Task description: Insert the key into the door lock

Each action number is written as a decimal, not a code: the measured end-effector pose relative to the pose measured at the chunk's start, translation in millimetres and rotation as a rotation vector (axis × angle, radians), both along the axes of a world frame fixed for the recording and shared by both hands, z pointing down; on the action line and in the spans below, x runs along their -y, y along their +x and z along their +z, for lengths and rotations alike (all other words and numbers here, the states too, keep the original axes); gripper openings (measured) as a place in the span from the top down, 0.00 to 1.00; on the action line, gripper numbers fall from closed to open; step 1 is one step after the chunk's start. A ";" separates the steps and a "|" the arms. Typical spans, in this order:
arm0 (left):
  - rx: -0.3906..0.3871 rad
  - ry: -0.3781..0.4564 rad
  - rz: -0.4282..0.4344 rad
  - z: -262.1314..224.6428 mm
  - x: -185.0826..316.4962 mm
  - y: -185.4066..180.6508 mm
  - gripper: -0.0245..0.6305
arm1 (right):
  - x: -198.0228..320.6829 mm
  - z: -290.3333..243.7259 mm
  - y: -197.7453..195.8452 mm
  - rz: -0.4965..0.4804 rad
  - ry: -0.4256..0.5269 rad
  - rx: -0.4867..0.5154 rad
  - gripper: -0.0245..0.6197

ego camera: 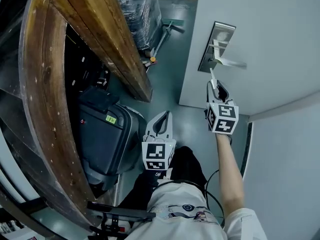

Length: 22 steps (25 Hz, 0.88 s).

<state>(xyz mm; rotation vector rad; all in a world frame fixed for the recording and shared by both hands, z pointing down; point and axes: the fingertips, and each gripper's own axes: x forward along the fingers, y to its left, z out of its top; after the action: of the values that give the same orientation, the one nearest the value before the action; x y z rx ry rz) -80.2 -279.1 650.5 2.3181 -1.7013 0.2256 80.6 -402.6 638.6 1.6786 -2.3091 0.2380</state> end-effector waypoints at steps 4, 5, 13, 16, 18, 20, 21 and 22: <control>0.000 -0.004 0.002 6.1 6.3 2.8 0.96 | 22.9 5.1 4.9 0.005 -0.008 -0.018 0.78; 0.000 -0.005 0.002 7.3 7.6 3.0 0.96 | 27.7 6.5 5.4 0.004 -0.013 -0.024 0.78; 0.005 -0.021 -0.003 14.8 12.9 1.0 0.96 | 46.0 19.7 8.4 -0.009 -0.056 -0.036 0.78; 0.007 -0.028 -0.003 17.3 13.2 0.3 0.96 | 47.6 20.3 10.6 -0.004 -0.058 -0.033 0.78; 0.005 -0.028 -0.003 16.6 13.6 0.9 0.96 | 50.0 19.6 11.4 -0.004 -0.062 -0.036 0.78; 0.004 -0.029 -0.002 16.0 13.8 2.2 0.96 | 51.9 18.7 11.4 0.002 -0.076 -0.041 0.78; 0.004 -0.031 -0.002 15.9 13.9 2.4 0.96 | 52.4 18.8 10.8 0.010 -0.087 -0.046 0.78; 0.004 -0.034 -0.002 15.5 13.9 2.3 0.96 | 53.0 18.8 9.7 0.021 -0.096 -0.049 0.78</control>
<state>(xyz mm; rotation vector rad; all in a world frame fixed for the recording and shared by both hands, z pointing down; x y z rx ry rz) -77.9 -293.0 666.0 2.2932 -1.6883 0.2564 90.3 -455.6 657.3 1.6446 -2.2098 0.3033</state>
